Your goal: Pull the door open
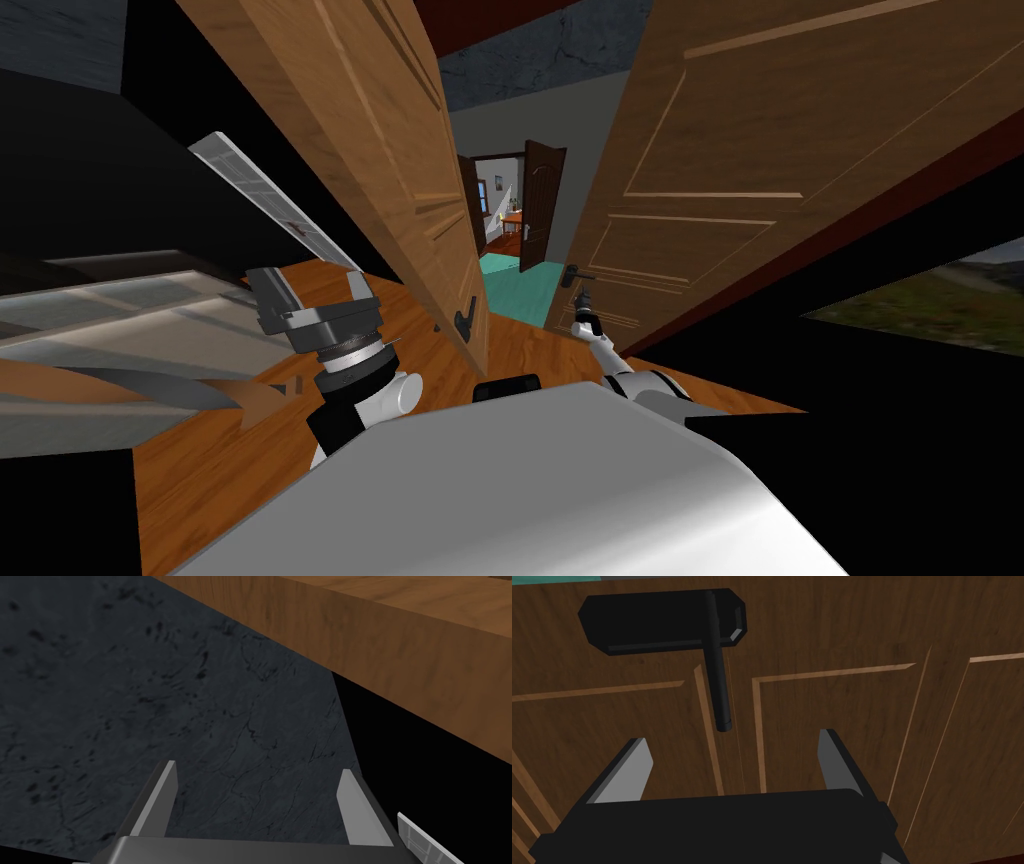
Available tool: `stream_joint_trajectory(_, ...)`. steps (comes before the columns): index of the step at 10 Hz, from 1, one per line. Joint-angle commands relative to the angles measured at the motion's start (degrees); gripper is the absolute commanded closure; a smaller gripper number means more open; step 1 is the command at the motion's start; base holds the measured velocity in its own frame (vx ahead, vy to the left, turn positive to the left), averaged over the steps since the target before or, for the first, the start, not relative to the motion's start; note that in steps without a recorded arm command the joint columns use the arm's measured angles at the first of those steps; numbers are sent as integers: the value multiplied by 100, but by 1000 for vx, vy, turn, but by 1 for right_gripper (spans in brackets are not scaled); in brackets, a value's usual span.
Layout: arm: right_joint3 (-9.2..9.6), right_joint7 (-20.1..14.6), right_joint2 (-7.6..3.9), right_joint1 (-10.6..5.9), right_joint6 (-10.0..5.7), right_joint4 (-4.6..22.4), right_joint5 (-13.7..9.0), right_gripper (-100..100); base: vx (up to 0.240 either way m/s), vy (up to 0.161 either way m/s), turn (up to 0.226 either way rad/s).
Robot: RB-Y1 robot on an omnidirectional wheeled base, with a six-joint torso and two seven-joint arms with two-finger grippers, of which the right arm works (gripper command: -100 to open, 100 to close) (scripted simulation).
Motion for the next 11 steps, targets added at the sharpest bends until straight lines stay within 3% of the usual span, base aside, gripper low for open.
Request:
stream_joint_trajectory(1, 5, 14, -25, -82, -30, 206, -45, -100, 46, -34, 33)
stream_joint_trajectory(4, -28, 105, -150, -328, -49, 704, -260, -100, 45, -38, 78)
stream_joint_trajectory(5, -28, 105, -150, -328, -49, 704, -260, -100, 40, -33, 15)
stream_joint_trajectory(11, -71, 225, -316, -654, -74, 1364, -544, -100, 40, -34, 55)
